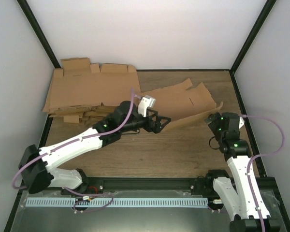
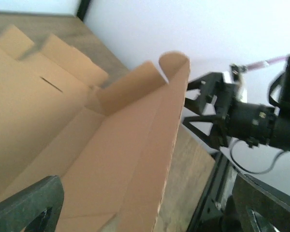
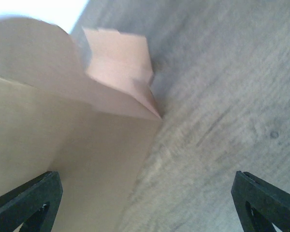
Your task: Fold the paper box
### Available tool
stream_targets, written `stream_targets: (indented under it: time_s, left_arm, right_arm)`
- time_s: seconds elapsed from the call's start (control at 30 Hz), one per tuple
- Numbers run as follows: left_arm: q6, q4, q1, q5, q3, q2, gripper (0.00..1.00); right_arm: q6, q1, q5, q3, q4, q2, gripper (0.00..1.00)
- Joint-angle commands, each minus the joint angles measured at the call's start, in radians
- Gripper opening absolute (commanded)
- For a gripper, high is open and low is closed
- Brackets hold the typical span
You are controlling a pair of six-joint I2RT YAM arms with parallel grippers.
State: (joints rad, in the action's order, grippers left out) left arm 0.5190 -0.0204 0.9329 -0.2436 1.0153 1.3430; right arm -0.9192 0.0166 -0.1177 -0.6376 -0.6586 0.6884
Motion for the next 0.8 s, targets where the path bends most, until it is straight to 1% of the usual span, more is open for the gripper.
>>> stream_targets:
  time_s: [0.0, 0.03, 0.07, 0.1, 0.17, 0.23, 0.3, 0.37, 0.47, 0.53, 0.63, 0.7, 0.77]
  left_arm:
    - [-0.07, 0.112, -0.01, 0.258, 0.07, -0.13, 1.0]
    - [-0.071, 0.167, -0.026, 0.335, 0.098, -0.138, 1.0]
    - [-0.09, 0.209, -0.064, 0.351, 0.127, -0.137, 1.0]
    - [-0.096, 0.254, -0.111, 0.322, 0.159, -0.129, 1.0]
    - [-0.09, 0.361, -0.243, 0.226, 0.234, -0.08, 1.0]
    - [-0.078, 0.467, -0.363, 0.126, 0.309, -0.001, 1.0]
    - [-0.085, 0.542, -0.451, 0.049, 0.356, 0.096, 1.0]
    - [-0.09, 0.552, -0.485, 0.006, 0.358, 0.159, 1.0]
    - [-0.073, 0.498, -0.509, -0.036, 0.311, 0.225, 1.0]
    - [-0.061, 0.46, -0.522, -0.074, 0.284, 0.272, 1.0]
    - [-0.078, 0.428, -0.525, -0.094, 0.282, 0.343, 0.99]
    - [-0.08, 0.422, -0.526, -0.095, 0.29, 0.391, 0.91]
    - [-0.071, 0.401, -0.526, -0.097, 0.288, 0.429, 0.86]
  right_arm:
    - [-0.038, 0.008, -0.09, -0.167, -0.111, -0.028, 1.0]
    - [-0.028, 0.008, -0.088, -0.195, -0.122, -0.031, 1.0]
    - [-0.021, 0.008, -0.084, -0.223, -0.135, -0.028, 1.0]
    - [-0.015, 0.008, -0.077, -0.251, -0.146, -0.024, 1.0]
    - [-0.007, 0.008, -0.055, -0.311, -0.18, -0.012, 1.0]
    - [0.008, 0.008, -0.019, -0.364, -0.212, 0.004, 1.0]
    - [0.021, 0.008, 0.026, -0.415, -0.246, 0.026, 1.0]
    - [0.037, 0.008, 0.067, -0.455, -0.283, 0.056, 1.0]
    - [0.056, 0.008, 0.115, -0.472, -0.327, 0.106, 1.0]
    - [0.059, 0.008, 0.139, -0.456, -0.353, 0.145, 1.0]
    - [0.057, 0.008, 0.172, -0.39, -0.357, 0.185, 1.0]
    - [0.052, 0.008, 0.195, -0.332, -0.339, 0.19, 1.0]
    - [0.04, 0.008, 0.22, -0.27, -0.31, 0.177, 1.0]
